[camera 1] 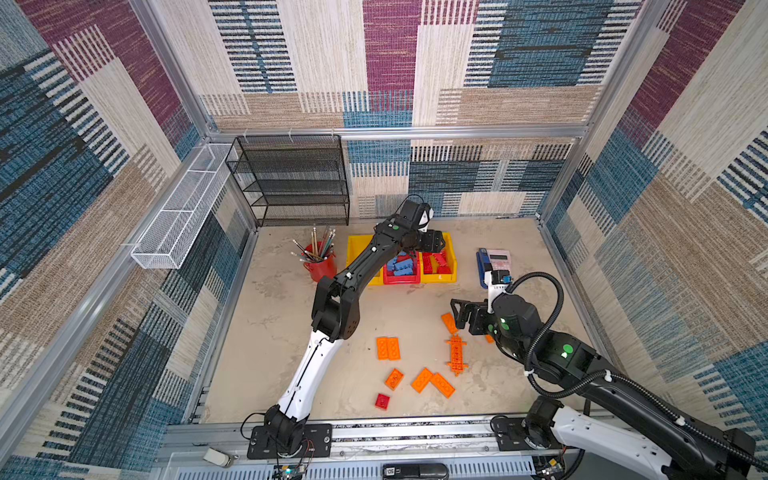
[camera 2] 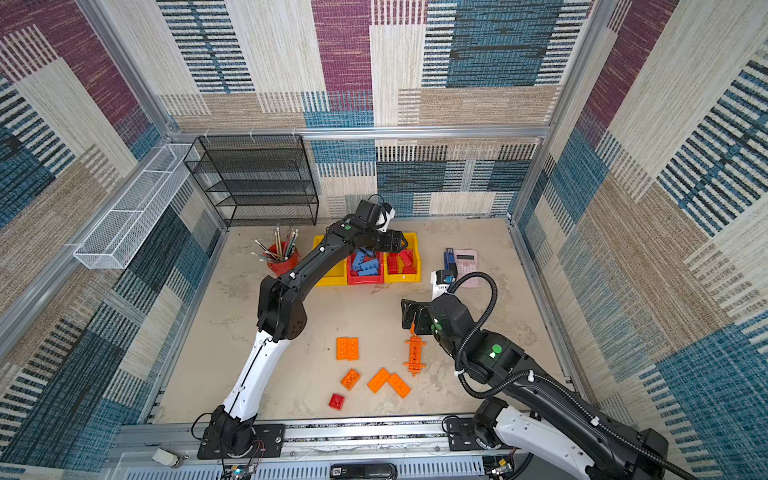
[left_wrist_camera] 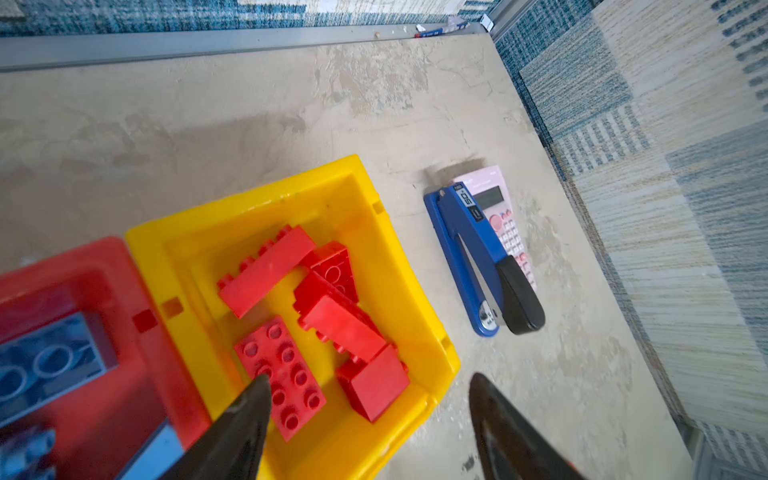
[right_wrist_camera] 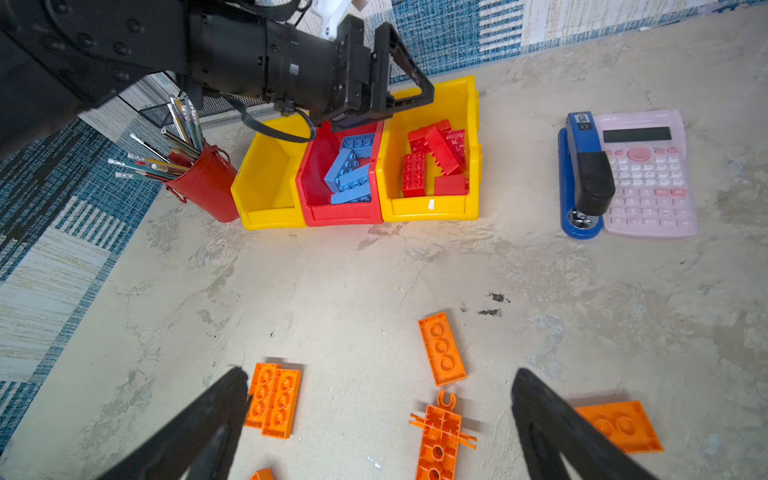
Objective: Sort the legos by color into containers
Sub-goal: 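Carry the red 2x4 brick into the yellow bin and open the left gripper, then move the left gripper back down over the small red brick near the robot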
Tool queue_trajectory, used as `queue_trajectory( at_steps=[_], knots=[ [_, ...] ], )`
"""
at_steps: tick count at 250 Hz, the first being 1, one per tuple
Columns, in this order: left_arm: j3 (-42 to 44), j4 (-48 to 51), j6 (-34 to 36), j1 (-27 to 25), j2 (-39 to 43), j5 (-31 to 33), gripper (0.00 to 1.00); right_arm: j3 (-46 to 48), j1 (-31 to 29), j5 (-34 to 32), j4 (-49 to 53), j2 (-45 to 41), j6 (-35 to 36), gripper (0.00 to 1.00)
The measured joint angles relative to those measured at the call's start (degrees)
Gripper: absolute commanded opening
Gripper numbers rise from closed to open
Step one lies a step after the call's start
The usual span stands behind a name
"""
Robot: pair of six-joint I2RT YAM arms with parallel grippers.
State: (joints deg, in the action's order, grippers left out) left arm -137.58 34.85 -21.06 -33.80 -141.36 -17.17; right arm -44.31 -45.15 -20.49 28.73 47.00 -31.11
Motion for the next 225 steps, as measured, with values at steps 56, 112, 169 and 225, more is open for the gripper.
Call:
queue_trajectory(
  at_steps=[56,112,169,225],
  knots=[
    [35.8,-6.8,0.0,-2.2,29.4,3.2,0.76,-0.6,0.0,2.5,-0.3,0.5,1.3,0.99],
    [70.2,-8.8,-0.8,-6.2,57.1,11.5,0.75,-0.9,0.1,5.7,-1.7,1.7,3.0,0.99],
    [88.6,-0.2,-6.3,-19.0,76.4,18.8,0.73,-2.0,0.1,8.5,-1.9,4.5,4.4,0.99],
    [96.6,5.3,-14.4,-27.2,85.8,22.7,0.72,-2.0,0.1,10.0,-1.9,3.1,4.3,0.99]
  ],
)
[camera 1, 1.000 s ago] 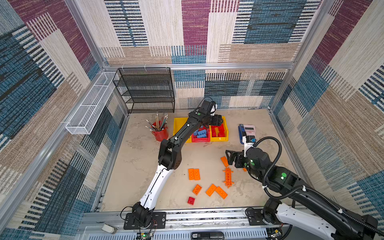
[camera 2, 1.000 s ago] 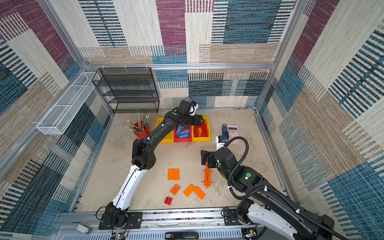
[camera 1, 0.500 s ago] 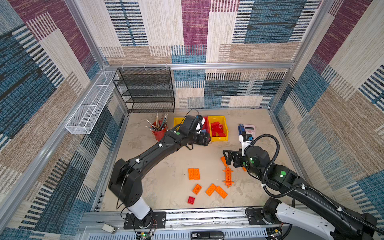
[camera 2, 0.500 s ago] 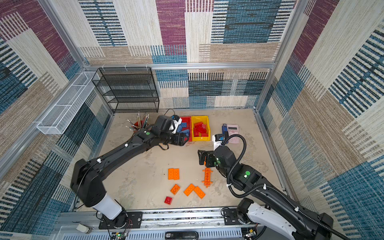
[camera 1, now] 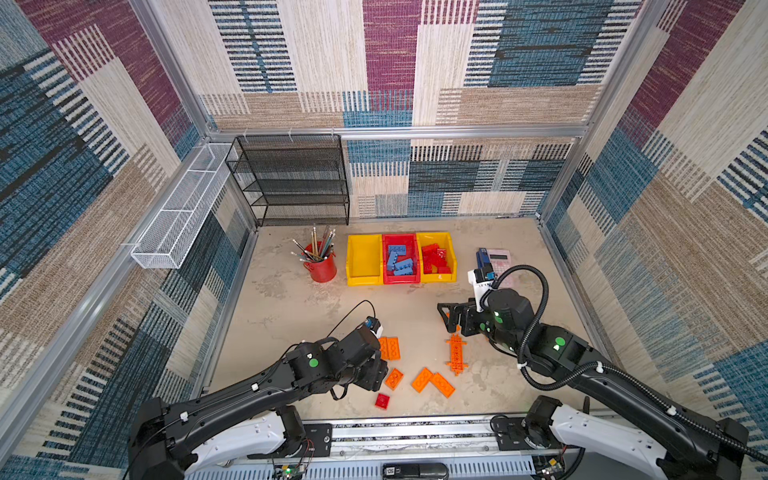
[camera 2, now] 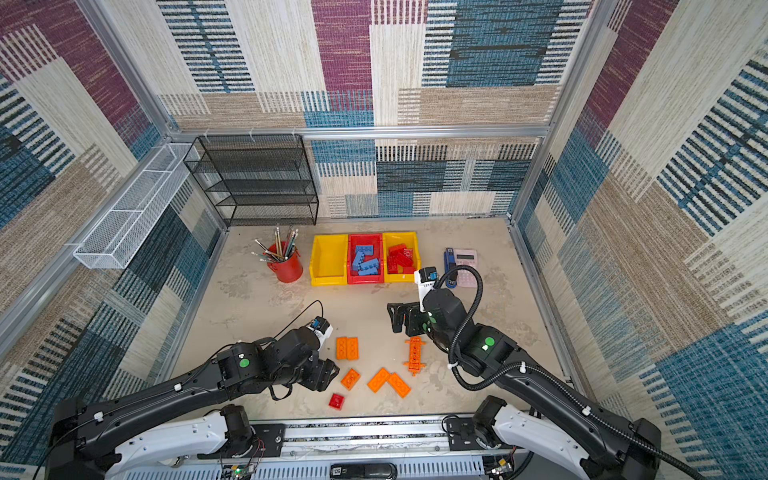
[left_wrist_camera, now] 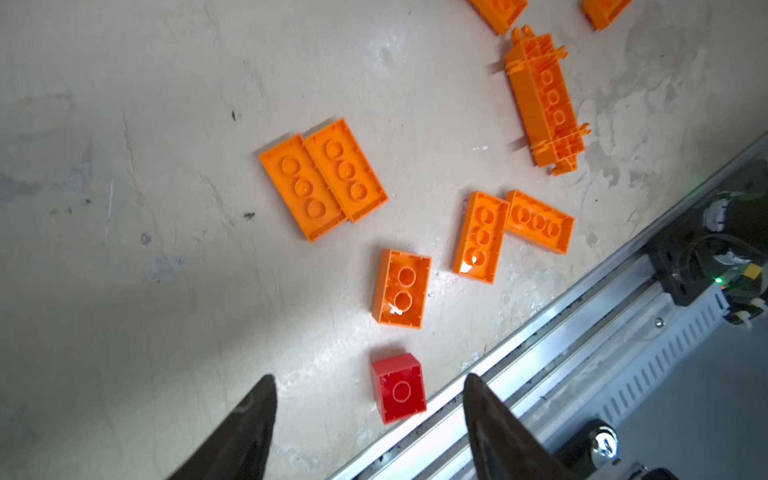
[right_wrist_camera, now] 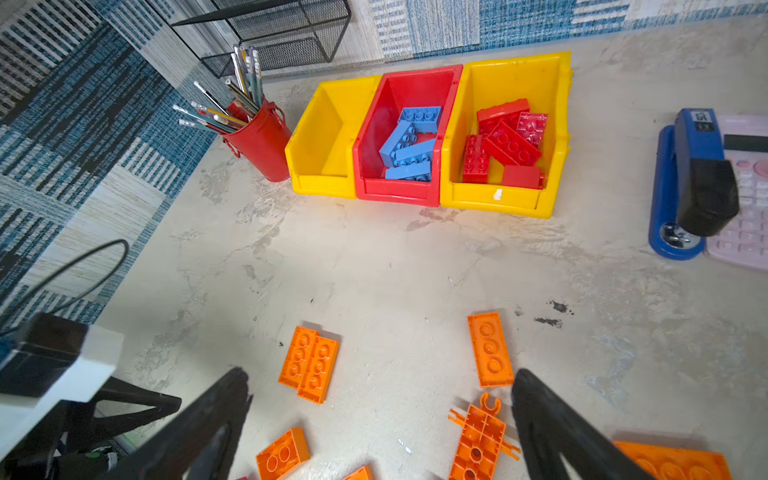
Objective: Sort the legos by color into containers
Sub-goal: 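Move the left gripper back down over the small red brick near the robot, then grasp the small red brick with the left gripper and lift it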
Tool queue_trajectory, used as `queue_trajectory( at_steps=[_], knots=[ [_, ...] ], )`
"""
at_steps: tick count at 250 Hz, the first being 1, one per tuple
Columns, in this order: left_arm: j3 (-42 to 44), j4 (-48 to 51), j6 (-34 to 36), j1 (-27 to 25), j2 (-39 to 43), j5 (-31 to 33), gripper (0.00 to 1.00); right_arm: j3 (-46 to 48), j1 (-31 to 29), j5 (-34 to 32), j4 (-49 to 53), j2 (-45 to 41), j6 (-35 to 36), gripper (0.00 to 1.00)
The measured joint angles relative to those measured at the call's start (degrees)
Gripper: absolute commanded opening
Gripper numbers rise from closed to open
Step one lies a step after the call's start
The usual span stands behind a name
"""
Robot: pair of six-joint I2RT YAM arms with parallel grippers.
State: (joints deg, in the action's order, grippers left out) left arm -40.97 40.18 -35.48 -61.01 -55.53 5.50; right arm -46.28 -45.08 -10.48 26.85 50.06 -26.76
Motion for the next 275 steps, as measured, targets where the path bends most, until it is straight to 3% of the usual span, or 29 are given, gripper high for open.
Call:
queue_trajectory(
  at_steps=[41,92,200,275],
  knots=[
    [2.7,0.7,-5.2,-7.5,-1.9,0.9,0.71,0.1,0.0,0.0,0.5,-1.5,-0.7,0.99],
    [3.7,-0.6,-11.0,-13.2,-6.7,3.4,0.71,0.3,0.0,0.4,1.4,-3.0,-1.7,0.99],
    [3.9,-5.8,-15.6,-14.5,-16.6,3.1,0.69,2.9,0.0,0.0,2.3,-5.2,-2.1,0.99],
    [4.9,-8.8,-17.2,-14.5,-19.0,1.6,0.57,3.6,0.0,-0.5,3.0,-6.5,-2.3,0.99]
  ],
)
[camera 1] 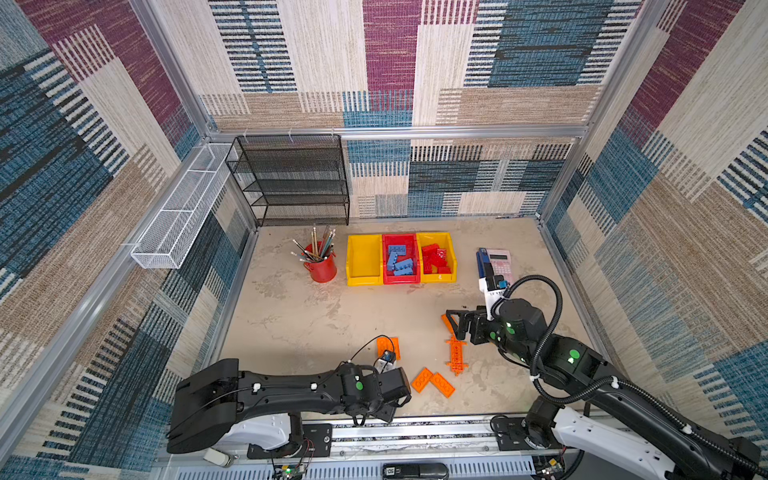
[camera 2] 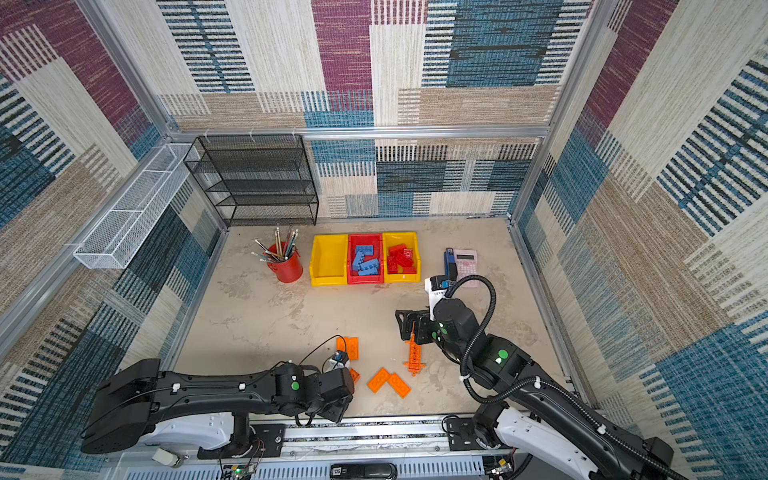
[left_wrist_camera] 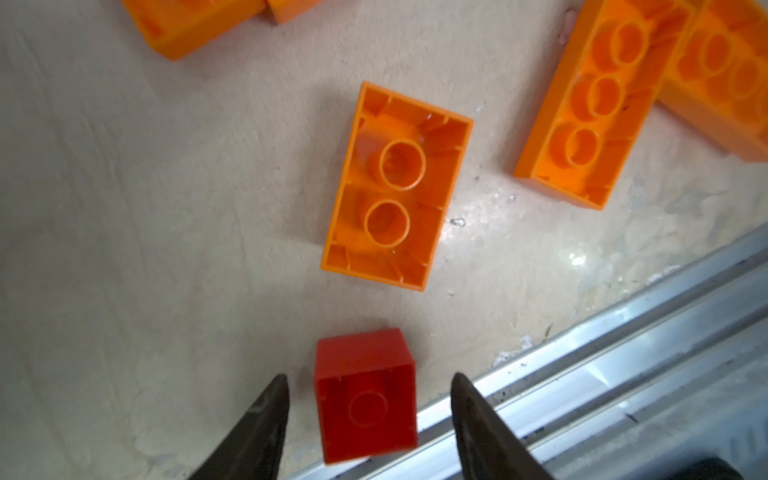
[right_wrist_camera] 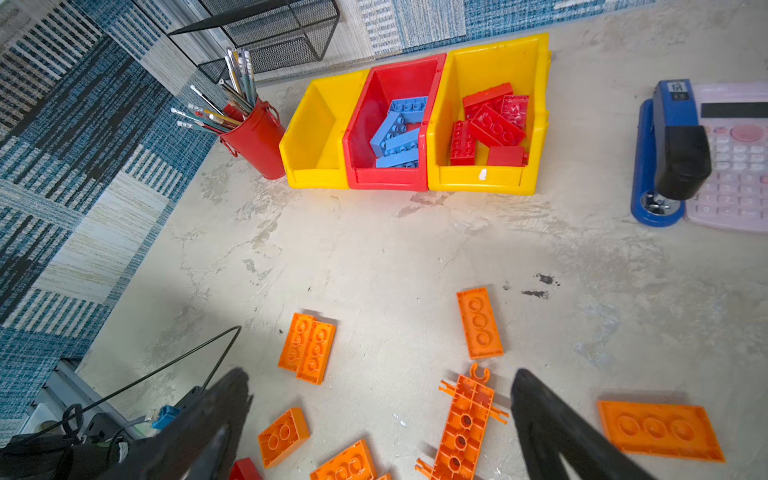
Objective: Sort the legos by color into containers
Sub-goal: 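Grasp the small red brick with the left gripper and lift it, then carry the small red brick into the yellow bin and open the left gripper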
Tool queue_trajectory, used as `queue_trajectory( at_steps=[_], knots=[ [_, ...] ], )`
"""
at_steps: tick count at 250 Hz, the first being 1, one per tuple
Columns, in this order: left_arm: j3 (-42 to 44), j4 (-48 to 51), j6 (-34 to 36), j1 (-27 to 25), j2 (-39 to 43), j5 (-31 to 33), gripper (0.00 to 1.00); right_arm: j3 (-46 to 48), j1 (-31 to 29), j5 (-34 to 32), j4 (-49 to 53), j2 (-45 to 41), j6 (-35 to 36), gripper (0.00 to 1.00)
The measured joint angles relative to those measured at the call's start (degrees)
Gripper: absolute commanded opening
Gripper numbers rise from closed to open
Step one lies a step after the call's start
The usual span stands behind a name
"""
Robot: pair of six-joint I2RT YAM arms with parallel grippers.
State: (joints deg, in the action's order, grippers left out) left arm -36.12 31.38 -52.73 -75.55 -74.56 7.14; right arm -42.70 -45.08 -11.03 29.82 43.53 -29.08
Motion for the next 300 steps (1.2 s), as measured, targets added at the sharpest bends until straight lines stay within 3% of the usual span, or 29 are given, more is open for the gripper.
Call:
queue_trajectory(
  at_steps=[64,118,149,223,300],
  knots=[
    [0.5,-0.2,-0.9,0.0,-1.5,0.3,0.28,0.1,0.0,-0.1,0.0,-0.9,-0.2,0.99],
    [-3.6,4.1,-0.7,0.8,-1.5,2.1,0.22,0.0,0.0,-0.7,0.0,-1.6,-0.2,0.99],
    [-8.4,6.8,2.1,4.0,-0.9,3.9,0.22,1.1,0.0,-2.1,-0.2,-3.8,-0.3,0.99],
    [-31.1,7.2,17.6,19.4,-13.0,4.0,0.24,4.0,0.0,-4.6,-0.2,-7.8,-2.3,0.99],
    [-61.4,10.8,28.9,28.5,-34.4,-2.3,0.26,4.9,0.0,-5.9,-0.6,-7.6,-2.6,0.99]
  ],
)
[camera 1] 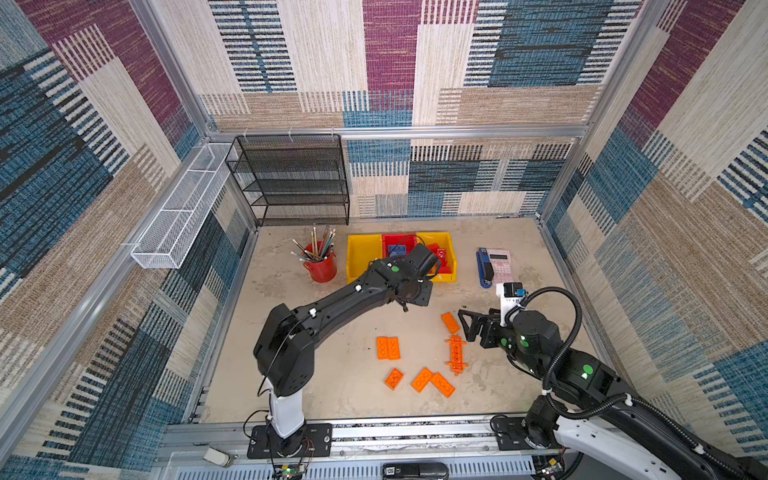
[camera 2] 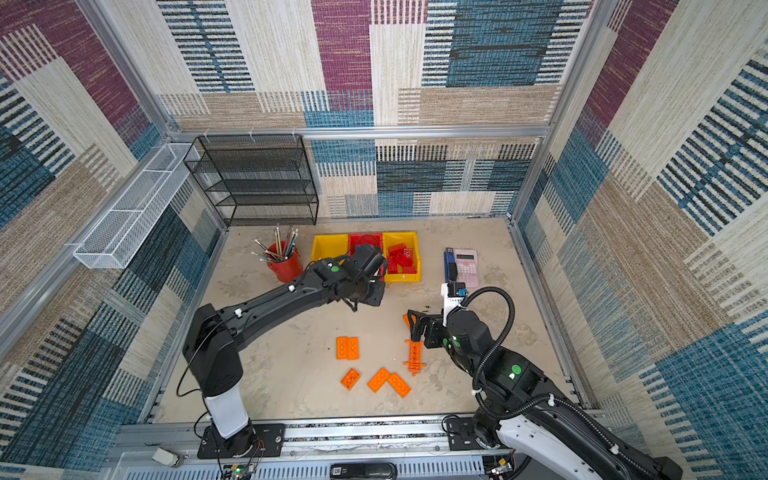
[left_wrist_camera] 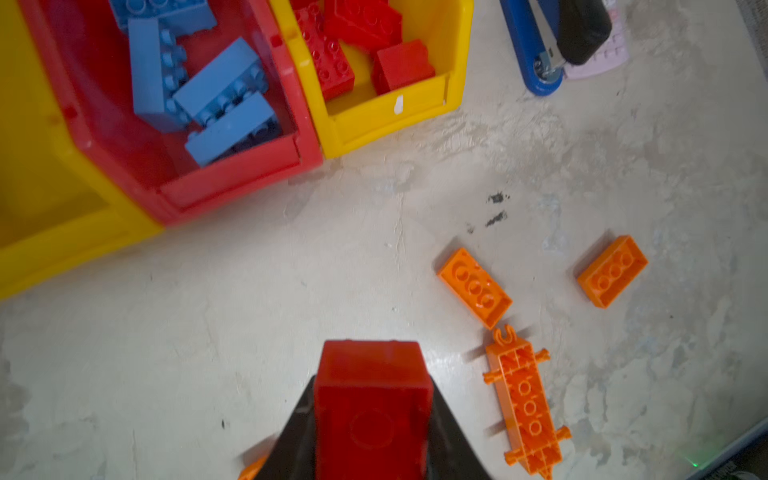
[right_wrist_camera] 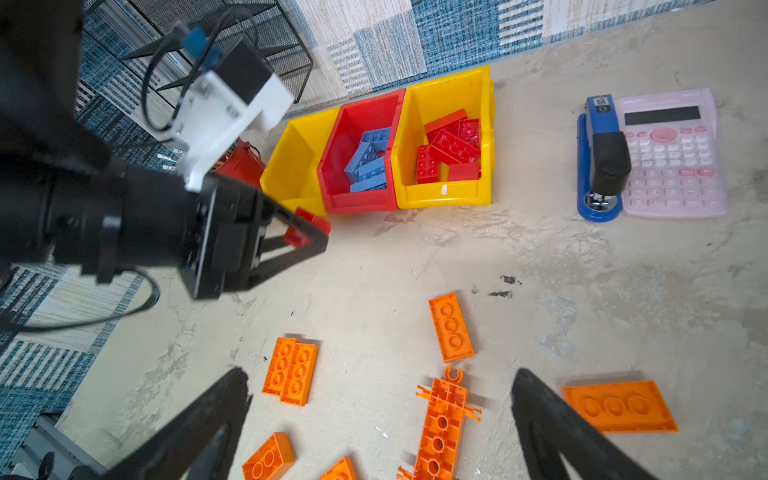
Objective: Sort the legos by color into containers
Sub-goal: 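Carry the small red brick into the yellow bin and open the left gripper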
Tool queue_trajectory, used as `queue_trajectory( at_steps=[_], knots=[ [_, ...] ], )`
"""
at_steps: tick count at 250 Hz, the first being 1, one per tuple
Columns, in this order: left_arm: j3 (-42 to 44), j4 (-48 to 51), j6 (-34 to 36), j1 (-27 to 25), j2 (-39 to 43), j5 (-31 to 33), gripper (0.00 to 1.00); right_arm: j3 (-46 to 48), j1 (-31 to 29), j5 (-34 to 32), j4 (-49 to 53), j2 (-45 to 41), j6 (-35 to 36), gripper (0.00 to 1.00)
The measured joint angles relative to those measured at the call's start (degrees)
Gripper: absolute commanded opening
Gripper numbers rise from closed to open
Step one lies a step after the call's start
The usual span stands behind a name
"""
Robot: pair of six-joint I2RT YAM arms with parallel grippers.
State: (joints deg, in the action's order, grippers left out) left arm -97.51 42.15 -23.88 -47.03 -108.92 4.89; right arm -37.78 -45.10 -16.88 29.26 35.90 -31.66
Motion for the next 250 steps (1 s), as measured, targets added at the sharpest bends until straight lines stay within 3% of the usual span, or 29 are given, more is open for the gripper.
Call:
queue_trajectory(
  at_steps=[99,123,172,180,209,250],
  knots=[
    [-45.7,10.4,7.6,6.6,-31.5,-7.1,0.29,-1.8,0.2,-1.0,-2.5,4.0,0.2,0.99],
    [-50.1,11.2,7.8,8.2,-35.0,-8.8,0.32,-2.7,0.4,-1.7,-2.5,4.0,0.3,0.99],
    [-50.4,8.0,7.3,10.7,-36.4,-14.0,0.33,-4.2,0.6,-2.3,-2.4,5.4,0.3,0.99],
    [-50.5,7.1,7.2,11.1,-36.8,-14.6,0.38,-4.4,0.6,-2.4,-2.4,5.7,0.3,0.99],
    [-52.0,5.0,6.9,12.1,-38.4,-16.6,0.81,-5.0,0.6,-2.6,-2.4,6.5,0.2,0.99],
    [-52.3,2.0,5.6,12.4,-38.8,-18.5,0.87,-6.1,0.7,-2.6,-2.3,7.0,-0.5,0.99]
  ],
)
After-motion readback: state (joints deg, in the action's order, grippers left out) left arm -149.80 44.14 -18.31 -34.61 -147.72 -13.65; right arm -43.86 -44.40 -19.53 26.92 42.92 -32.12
